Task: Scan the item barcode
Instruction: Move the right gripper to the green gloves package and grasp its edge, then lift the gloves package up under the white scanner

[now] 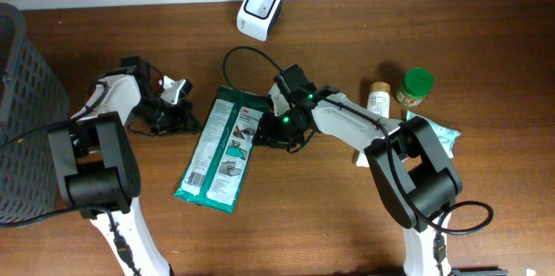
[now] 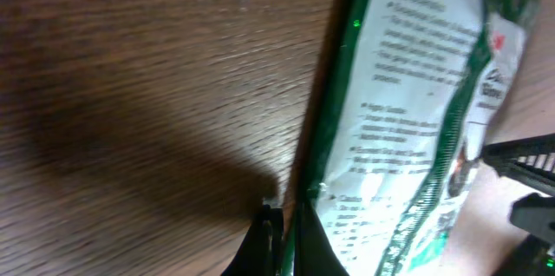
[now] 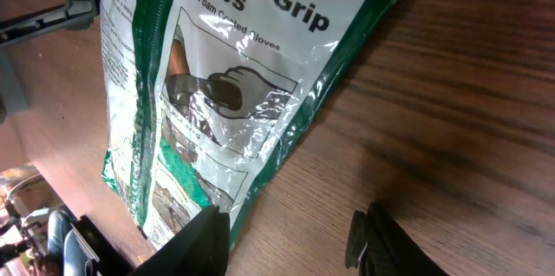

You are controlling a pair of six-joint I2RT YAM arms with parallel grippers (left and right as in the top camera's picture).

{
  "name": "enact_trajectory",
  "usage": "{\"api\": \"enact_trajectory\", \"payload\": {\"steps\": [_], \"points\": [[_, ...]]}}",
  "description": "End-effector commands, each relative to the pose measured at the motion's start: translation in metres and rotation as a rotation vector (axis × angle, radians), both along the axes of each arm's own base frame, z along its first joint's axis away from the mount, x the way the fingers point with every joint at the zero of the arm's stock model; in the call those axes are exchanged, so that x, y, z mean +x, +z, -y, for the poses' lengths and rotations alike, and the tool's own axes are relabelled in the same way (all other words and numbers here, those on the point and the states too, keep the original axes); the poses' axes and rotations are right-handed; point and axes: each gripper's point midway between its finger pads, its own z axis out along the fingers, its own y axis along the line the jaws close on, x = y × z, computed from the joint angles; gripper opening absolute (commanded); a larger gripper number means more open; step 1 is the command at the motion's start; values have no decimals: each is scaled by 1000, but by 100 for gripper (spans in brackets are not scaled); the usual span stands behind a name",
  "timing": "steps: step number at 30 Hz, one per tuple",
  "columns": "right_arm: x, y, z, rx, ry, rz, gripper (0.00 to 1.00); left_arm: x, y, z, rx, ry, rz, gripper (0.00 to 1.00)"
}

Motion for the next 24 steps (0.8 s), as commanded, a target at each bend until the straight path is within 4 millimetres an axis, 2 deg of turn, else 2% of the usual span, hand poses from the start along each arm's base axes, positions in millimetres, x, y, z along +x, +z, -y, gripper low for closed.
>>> {"api": "enact_trajectory", "payload": {"steps": [1,4,8,12,18,24], "points": [[-9,2,-10,-2,21,1,39,-12,-14,-5,37,-20,-36,0],[-22,-7,-25,3,9,-27,38,-22,-21,-3,30,6,-77,0],[-36,-30,-43,28,-17,-73,38,-31,-26,0,21,34,-117,0],[-23,-31,-53,63,-45,-35,38,-38,-31,5,8,33,-134,0],[-6,-25,-60,95,-68,40,38,-48,-47,24,18,39,-151,0],[7,-20,-61,111,-82,94,20,-51,-48,29,19,30,-159,0]]}}
